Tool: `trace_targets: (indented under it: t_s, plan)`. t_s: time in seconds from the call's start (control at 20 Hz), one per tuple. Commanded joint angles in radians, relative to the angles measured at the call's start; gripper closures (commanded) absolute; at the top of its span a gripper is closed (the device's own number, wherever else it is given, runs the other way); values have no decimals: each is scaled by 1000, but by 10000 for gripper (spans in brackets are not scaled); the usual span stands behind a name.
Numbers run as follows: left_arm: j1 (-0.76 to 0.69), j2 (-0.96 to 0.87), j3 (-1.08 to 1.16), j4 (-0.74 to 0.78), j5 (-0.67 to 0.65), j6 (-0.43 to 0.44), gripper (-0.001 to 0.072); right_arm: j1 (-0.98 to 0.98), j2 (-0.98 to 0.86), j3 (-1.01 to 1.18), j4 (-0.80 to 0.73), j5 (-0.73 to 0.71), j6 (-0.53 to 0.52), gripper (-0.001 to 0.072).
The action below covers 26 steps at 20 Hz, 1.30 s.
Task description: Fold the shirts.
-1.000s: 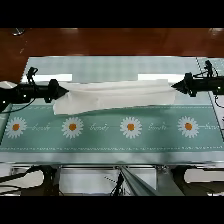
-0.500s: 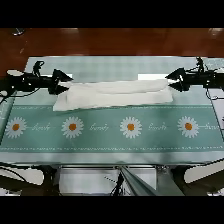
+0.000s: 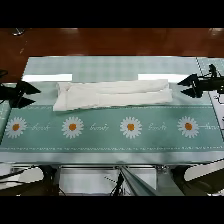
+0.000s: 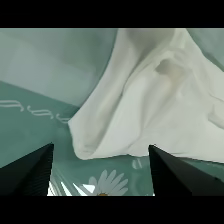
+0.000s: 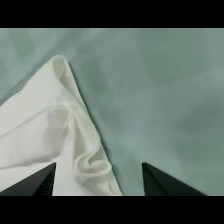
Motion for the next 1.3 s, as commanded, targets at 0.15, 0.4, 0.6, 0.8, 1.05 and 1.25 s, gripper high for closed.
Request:
trace_targets:
  t_s: [0.15,0.4,0.6,0.8,1.05,1.25]
  plan:
    - [-160,268,-311,-32,132,107,6,131,-79,2,21,16,-16,95]
    - [-374,249,-312,-32,157,108,18,232,-58,2,21,29,-20,691]
    - [-473,248,-311,-104,181,114,684,209,117,1,-71,120,-37,690]
    - [-688,240,-311,-215,390,135,685,205,431,-91,-223,195,-45,690]
    - [-1041,7,-112,-230,583,118,685,205,917,-371,-262,197,44,690]
    - [-1184,-306,228,-230,497,0,686,205,1148,-481,-249,211,127,690]
